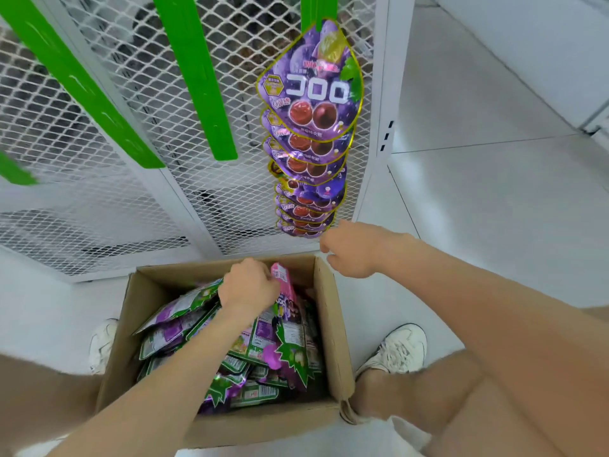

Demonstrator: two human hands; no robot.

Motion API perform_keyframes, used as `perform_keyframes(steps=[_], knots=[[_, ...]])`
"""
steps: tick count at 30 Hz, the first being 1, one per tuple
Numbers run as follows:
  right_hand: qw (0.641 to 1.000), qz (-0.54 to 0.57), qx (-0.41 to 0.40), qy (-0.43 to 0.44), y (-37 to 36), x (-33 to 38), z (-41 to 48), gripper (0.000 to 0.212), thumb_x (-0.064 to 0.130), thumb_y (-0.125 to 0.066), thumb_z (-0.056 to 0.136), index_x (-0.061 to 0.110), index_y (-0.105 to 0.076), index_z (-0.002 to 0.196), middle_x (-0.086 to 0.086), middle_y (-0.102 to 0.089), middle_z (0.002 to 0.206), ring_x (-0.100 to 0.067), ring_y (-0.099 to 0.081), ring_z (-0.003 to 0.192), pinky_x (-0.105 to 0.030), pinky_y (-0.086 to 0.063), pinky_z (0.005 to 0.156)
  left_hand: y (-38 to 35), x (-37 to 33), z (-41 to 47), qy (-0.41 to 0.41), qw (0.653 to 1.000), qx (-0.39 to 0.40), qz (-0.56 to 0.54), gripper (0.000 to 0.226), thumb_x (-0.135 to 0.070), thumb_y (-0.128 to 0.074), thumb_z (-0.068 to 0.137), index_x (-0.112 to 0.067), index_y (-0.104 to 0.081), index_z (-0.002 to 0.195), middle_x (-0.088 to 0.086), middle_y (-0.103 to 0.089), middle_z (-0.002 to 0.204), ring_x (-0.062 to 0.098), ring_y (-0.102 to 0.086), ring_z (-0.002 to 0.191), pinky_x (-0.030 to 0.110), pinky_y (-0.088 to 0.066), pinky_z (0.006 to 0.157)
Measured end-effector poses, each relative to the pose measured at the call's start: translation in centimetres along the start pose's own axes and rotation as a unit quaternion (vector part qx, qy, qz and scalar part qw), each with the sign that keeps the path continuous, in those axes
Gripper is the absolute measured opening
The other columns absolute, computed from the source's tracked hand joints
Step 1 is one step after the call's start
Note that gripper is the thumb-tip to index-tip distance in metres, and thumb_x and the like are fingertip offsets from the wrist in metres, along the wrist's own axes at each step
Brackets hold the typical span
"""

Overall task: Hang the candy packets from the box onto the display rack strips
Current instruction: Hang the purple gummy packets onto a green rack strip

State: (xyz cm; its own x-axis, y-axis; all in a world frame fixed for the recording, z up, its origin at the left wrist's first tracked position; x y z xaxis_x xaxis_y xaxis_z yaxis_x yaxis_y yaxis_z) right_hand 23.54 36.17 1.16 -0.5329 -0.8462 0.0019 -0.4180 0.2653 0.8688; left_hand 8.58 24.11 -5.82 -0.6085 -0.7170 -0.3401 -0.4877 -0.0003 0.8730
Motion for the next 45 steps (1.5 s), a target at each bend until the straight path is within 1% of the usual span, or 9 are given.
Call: perform_keyframes(steps=[3,8,12,18,22,28,32,39,45], knots=[[1.0,0.0,-0.002,0.01,-0.4,1.2,-0.2,0.036,0.028,-0.058,0.1,0.013,-0.061,0.132,-0.013,-0.064,0.126,-0.036,-0.062,0.117,-0.047,-0.057,0.092,1.2,0.4,-0.4,0.034,0.968,0.039,-0.246,0.032,-0.035,-0.067,0.095,-0.006,-0.073,0.081,0.019,-0.076,0.083,0.033,-0.075,0.079,0.042,-0.064,0.076],[0.984,0.141,-0.072,0.08,0.2,3.5,-1.4,0.111,0.074,-0.085,0.055,0.023,-0.047,0.146,0.002,-0.064,0.135,-0.022,-0.061,0.118,-0.038,-0.052,0.101,3.1,-1.5,-2.0,0.091,0.847,0.128,-0.509,0.016,-0.013,-0.065,0.101,0.001,-0.072,0.101,0.013,-0.079,0.085,0.017,-0.075,0.067,0.027,-0.059,0.053],[0.956,0.234,-0.16,0.072,2.4,3.6,-2.7,0.047,0.026,-0.073,0.087,0.017,-0.062,0.132,-0.002,-0.074,0.113,-0.023,-0.068,0.103,-0.037,-0.053,0.09,4.9,-2.0,-3.1,0.112,0.805,0.151,-0.563,0.022,-0.009,-0.059,0.103,-0.005,-0.064,0.081,0.008,-0.073,0.067,0.014,-0.072,0.056,0.027,-0.06,0.049],[0.914,0.342,-0.215,0.046,6.3,1.8,-4.7,0.005,0.01,-0.063,0.093,0.006,-0.061,0.096,-0.004,-0.064,0.083,-0.023,-0.064,0.074,-0.048,-0.057,0.076,10.6,-1.6,-2.7,0.021,0.878,-0.004,-0.479,0.024,-0.043,-0.066,0.1,-0.024,-0.065,0.114,0.001,-0.075,0.115,0.018,-0.073,0.103,0.034,-0.051,0.079],[0.849,0.478,-0.212,0.075,8.2,1.8,-6.0,0.014,0.011,-0.067,0.098,-0.001,-0.064,0.092,-0.01,-0.071,0.073,-0.022,-0.073,0.061,-0.047,-0.063,0.058,13.9,-5.0,-4.5,-0.129,0.86,0.001,-0.493,0.02,-0.042,-0.074,0.097,-0.029,-0.075,0.112,-0.004,-0.077,0.102,0.0,-0.072,0.081,0.018,-0.052,0.068],[0.714,0.618,-0.328,0.032,11.2,-0.7,-7.3,0.034,0.041,-0.072,0.096,0.008,-0.078,0.103,-0.027,-0.075,0.103,-0.016,-0.063,0.085,-0.051,-0.059,0.081,15.4,-5.9,-3.6,-0.121,0.818,-0.003,-0.562,0.009,-0.022,-0.074,0.099,-0.015,-0.075,0.105,0.014,-0.079,0.099,0.022,-0.074,0.087,0.042,-0.06,0.085],[0.64,0.667,-0.379,0.037,13.6,-1.7,-7.8,0.027,0.029,-0.056,0.108,0.01,-0.075,0.107,-0.021,-0.076,0.107,-0.02,-0.068,0.094,-0.055,-0.058,0.095,17.0,-7.9,-4.0,-0.129,0.817,-0.003,-0.562,0.014,-0.018,-0.074,0.099,-0.008,-0.072,0.108,0.014,-0.08,0.105,0.026,-0.076,0.092,0.034,-0.064,0.08],[0.609,0.545,-0.573,-0.056,20.7,-6.7,-10.8,0.027,0.044,-0.063,0.091,0.019,-0.071,0.087,-0.012,-0.07,0.073,-0.018,-0.059,0.066,-0.056,-0.057,0.07,28.4,-16.7,-6.4,-0.314,0.856,-0.258,-0.32,0.058,-0.006,-0.071,0.084,-0.018,-0.06,0.139,-0.007,-0.065,0.136,0.004,-0.06,0.122,0.018,-0.042,0.109],[0.645,0.431,-0.623,-0.095,25.8,-8.8,-11.6,0.04,0.038,-0.061,0.089,0.002,-0.054,0.072,-0.018,-0.039,0.061,-0.038,-0.036,0.068,-0.043,-0.039,0.054,32.5,-22.8,-4.5,-0.305,0.843,-0.225,-0.382,0.05,-0.008,-0.054,0.086,-0.016,-0.061,0.135,-0.007,-0.069,0.128,0.012,-0.064,0.116,0.038,-0.049,0.11]])
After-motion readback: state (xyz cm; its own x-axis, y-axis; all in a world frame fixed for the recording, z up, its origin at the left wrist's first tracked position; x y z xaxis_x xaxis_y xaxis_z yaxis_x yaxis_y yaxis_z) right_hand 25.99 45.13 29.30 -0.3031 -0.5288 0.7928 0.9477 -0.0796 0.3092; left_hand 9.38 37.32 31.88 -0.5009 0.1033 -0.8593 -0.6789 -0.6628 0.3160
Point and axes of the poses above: each hand's wrist, its own z-axis towards the middle knuckle, its own y-axis out of the back of the hand, x = y × z, the point moved 10 cm from there along z, towards the middle knuckle
